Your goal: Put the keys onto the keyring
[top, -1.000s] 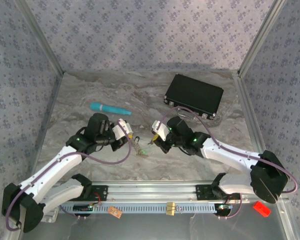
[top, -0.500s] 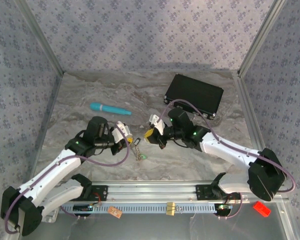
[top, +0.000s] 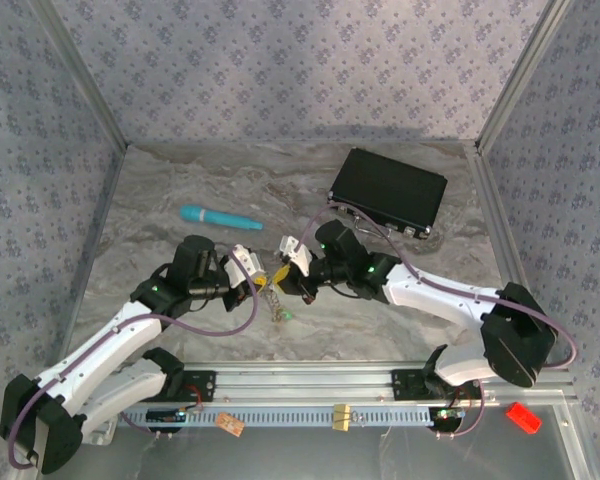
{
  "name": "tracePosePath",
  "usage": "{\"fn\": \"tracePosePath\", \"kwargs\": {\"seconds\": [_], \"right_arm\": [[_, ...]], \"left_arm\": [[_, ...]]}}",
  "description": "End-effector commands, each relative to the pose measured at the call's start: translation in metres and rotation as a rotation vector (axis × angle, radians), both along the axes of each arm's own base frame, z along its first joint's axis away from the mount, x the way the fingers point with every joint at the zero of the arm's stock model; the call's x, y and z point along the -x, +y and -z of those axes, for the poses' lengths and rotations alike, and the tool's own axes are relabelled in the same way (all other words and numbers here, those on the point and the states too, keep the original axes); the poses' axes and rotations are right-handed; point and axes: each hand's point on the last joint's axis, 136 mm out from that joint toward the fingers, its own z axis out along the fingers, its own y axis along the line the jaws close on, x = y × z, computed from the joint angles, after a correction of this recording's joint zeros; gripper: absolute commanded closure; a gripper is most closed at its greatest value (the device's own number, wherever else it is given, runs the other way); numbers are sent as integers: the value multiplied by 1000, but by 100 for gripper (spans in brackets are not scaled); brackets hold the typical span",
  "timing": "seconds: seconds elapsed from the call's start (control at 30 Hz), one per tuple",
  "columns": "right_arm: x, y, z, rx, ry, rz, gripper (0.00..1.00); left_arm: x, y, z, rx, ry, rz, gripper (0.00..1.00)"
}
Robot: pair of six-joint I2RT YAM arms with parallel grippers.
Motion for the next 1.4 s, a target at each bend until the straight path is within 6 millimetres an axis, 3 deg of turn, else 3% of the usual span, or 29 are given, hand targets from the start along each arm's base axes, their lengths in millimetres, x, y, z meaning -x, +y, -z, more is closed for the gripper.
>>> {"fn": "tracePosePath", "kwargs": {"seconds": [0.0, 0.97, 1.37], "right_arm": [[-6, 7, -10, -33, -26, 20, 100], [-10, 17, -12, -45, -86, 31, 100], [-21, 6, 2, 16, -92, 123, 100]], "left_arm": [[6, -8, -12, 56, -18, 50, 100], [8, -10, -8, 52, 0, 63, 100], [6, -8, -10, 51, -12, 50, 100]]}}
